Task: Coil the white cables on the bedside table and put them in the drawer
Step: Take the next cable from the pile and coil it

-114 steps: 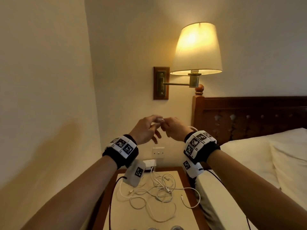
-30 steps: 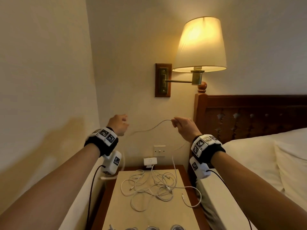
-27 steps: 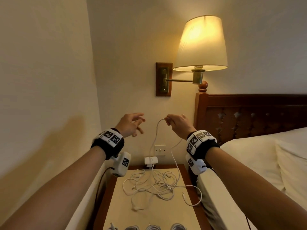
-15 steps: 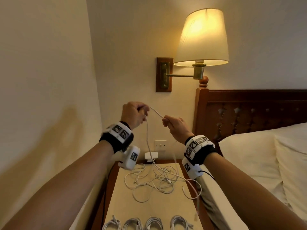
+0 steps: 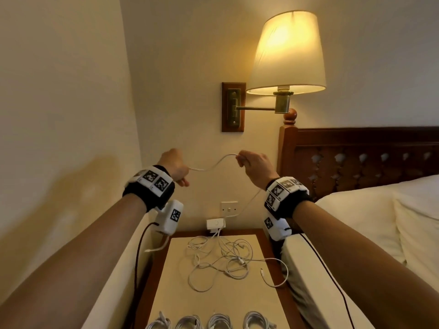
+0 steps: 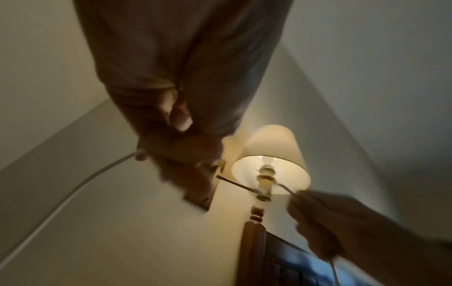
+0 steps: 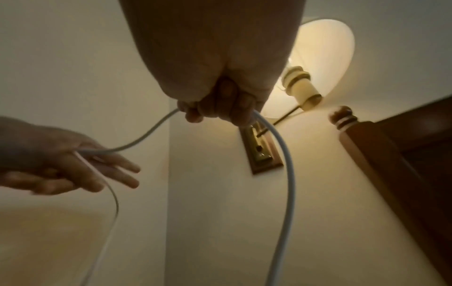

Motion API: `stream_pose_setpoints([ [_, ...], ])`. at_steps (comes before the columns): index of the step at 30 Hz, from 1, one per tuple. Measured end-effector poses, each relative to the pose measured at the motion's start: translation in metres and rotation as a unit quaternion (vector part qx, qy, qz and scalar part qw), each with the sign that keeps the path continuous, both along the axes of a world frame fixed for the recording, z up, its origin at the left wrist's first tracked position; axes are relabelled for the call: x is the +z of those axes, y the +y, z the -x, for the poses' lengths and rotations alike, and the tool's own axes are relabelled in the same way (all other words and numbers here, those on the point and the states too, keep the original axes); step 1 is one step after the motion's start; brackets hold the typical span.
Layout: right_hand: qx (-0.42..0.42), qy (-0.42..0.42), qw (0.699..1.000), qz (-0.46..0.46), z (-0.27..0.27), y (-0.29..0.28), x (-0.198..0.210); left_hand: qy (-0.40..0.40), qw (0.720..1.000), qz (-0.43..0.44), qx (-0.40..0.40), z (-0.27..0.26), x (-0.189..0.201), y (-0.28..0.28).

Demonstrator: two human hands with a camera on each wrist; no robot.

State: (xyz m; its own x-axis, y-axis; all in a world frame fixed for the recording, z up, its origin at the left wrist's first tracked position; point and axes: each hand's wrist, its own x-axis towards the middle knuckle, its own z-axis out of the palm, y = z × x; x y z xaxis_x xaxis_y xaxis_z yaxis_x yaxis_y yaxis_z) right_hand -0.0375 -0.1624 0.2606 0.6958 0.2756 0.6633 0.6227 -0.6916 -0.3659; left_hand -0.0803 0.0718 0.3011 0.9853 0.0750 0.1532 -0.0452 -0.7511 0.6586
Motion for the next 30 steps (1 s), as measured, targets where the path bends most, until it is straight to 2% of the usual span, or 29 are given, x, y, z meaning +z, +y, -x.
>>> stream_pose_setpoints([
  [3,-0.026,-0.005,0.999,0.041,-0.003,0.016,0.011,0.062,0.979,-0.182,-0.072,0.015,-0.001,-0.018],
  [4,-0.034,0.003,0.998,0.05,-0.003,0.02,0.011,0.05,0.972,-0.215,-0.079,0.019,-0.001,-0.022],
  [5,-0.038,0.011,0.998,0.058,-0.003,0.024,0.01,0.004,0.972,-0.218,-0.084,0.018,-0.002,-0.025],
  [7,-0.033,0.017,0.997,0.067,0.001,0.032,0.007,-0.111,0.975,-0.149,-0.118,0.012,-0.008,-0.03],
  [9,-0.022,0.014,0.998,0.065,0.005,0.037,0.004,-0.136,0.976,-0.052,-0.162,0.009,-0.019,-0.032],
  [11,-0.012,0.016,0.998,0.065,0.009,0.038,0.001,-0.139,0.975,-0.004,-0.174,0.006,-0.031,-0.031],
  [13,0.003,0.025,0.997,0.077,0.013,0.038,-0.005,-0.2,0.969,0.012,-0.146,0.003,-0.035,-0.027],
  [16,0.03,0.027,0.998,0.045,0.016,0.042,-0.025,-0.302,0.948,-0.023,-0.094,-0.003,-0.031,-0.024],
  [19,0.043,0.043,0.998,0.0,0.015,0.042,-0.045,-0.337,0.941,0.024,-0.025,-0.013,-0.027,-0.009],
  [22,0.026,0.078,0.997,-0.01,0.01,0.028,-0.072,-0.34,0.929,0.134,0.065,-0.022,-0.015,0.026],
  [24,-0.002,0.132,0.991,-0.002,0.004,0.013,-0.091,-0.331,0.92,0.188,0.091,-0.021,-0.007,0.047],
  [27,-0.039,0.176,0.984,-0.013,-0.007,0.003,-0.092,-0.271,0.948,0.149,0.074,-0.017,-0.014,0.053],
  [30,-0.032,0.145,0.988,-0.047,-0.013,0.012,-0.067,-0.09,0.993,0.058,0.058,-0.009,-0.024,0.047],
])
